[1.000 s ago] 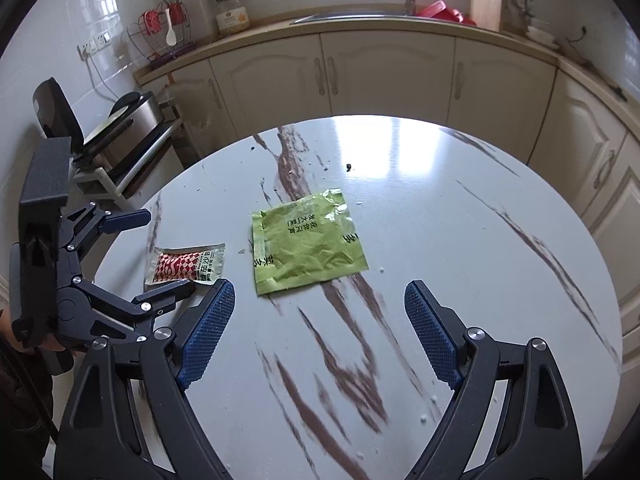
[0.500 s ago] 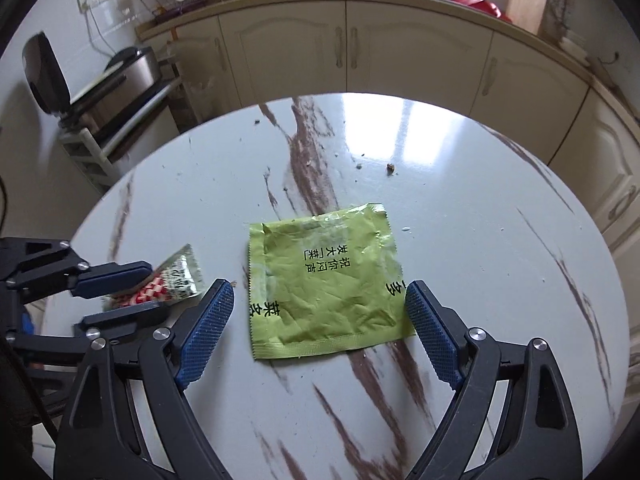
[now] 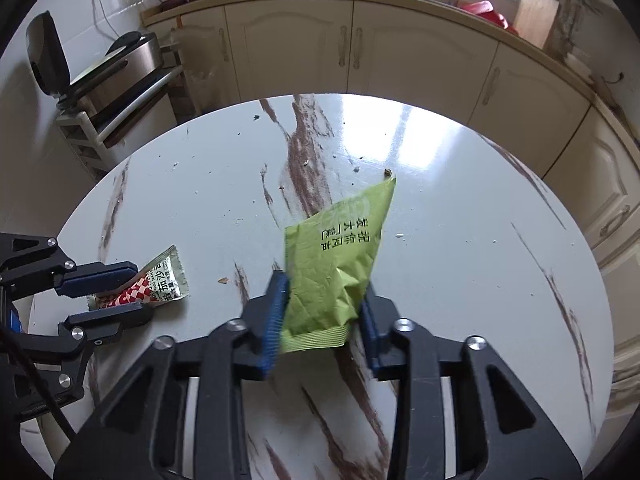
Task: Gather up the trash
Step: 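Grasp the red-patterned sachet with the left tool while the right tool grasps the yellow-green packet, then carry both packets over the blue bin and open both tools to drop them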
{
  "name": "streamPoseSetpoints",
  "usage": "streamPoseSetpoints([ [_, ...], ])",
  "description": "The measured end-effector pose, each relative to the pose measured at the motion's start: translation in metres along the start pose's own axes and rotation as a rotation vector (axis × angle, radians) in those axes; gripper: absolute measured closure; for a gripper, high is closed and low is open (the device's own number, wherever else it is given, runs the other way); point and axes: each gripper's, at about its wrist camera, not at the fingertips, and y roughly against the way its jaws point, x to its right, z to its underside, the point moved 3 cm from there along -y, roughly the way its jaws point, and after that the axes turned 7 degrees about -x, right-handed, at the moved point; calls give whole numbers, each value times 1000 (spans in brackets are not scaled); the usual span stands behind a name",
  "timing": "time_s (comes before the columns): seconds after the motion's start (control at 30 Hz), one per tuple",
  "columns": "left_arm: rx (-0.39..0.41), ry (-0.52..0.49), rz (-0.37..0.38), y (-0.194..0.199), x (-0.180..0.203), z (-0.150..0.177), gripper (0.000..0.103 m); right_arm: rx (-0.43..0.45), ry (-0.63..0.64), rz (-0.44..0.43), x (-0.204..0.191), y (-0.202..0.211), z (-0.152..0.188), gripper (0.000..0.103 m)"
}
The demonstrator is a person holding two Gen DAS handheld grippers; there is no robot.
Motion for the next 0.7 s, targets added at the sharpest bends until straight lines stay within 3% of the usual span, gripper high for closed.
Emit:
streamPoseSetpoints([
  [0.03, -1, 4, 8, 0, 0, 0, 86, 3, 1, 3, -1, 1, 2, 95],
  [0.07, -1, 4, 12, 1, 0, 1, 87, 9, 5, 9, -2, 3, 5, 97],
  [0.3, 4, 18, 43, 7, 7, 9, 94, 66, -21, -46, -6, 30, 24, 98],
  [0.7, 75, 26, 100, 60, 30, 20, 94, 146, -91, -152, -3, 91, 62, 98],
])
